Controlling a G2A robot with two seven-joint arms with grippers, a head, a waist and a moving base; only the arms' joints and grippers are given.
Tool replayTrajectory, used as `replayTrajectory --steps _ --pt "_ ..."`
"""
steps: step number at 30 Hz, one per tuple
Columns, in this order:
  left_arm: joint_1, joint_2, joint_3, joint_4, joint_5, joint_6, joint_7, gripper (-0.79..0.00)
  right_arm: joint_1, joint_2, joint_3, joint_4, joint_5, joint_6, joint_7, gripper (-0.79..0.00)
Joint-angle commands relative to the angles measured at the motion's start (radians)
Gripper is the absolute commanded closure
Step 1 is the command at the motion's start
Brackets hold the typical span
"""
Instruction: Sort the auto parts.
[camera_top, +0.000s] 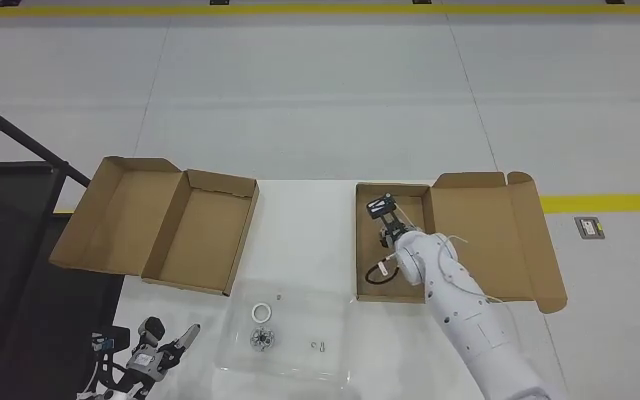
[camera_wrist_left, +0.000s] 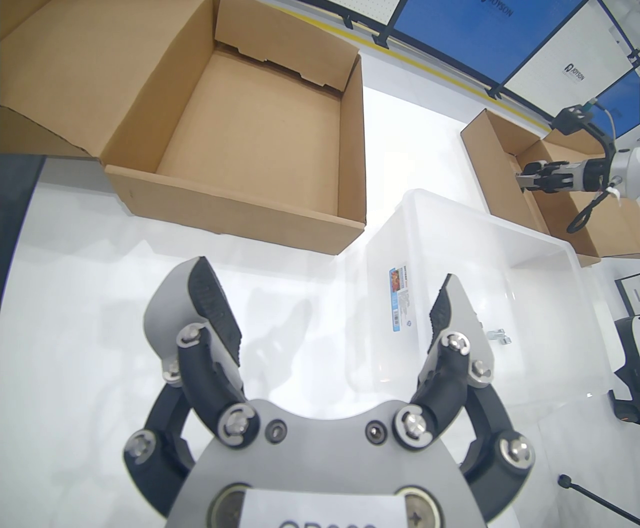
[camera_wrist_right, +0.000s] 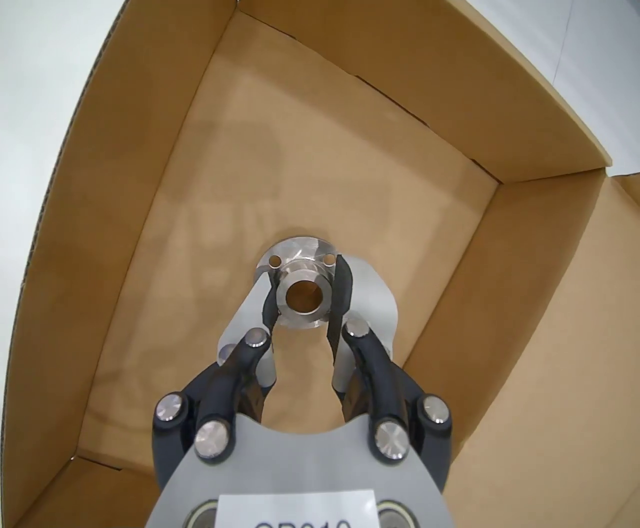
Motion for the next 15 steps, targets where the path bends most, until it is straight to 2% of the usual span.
replayTrajectory --steps 1,4,8,15 --pt "0.000 0.000 0.000 0.000 0.000 0.000 0.000 -0.785 0.000 -0.001 0.003 0.002 0.002 0.006 0.001 -0.693" --pt "0.000 0.000 0.000 0.000 0.000 0.000 0.000 -0.785 -0.017 0.000 0.008 -0.020 -0.002 0.016 -0.009 -0.677" --pt "0.000 0.000 0.000 0.000 0.000 0.000 0.000 -0.785 -0.070 0.009 0.024 -0.116 -0.026 0.034 -0.024 -0.705" --pt "0.000 0.000 0.000 0.000 0.000 0.000 0.000 -0.785 -0.307 0.044 0.069 -0.537 -0.145 0.057 0.013 -0.785"
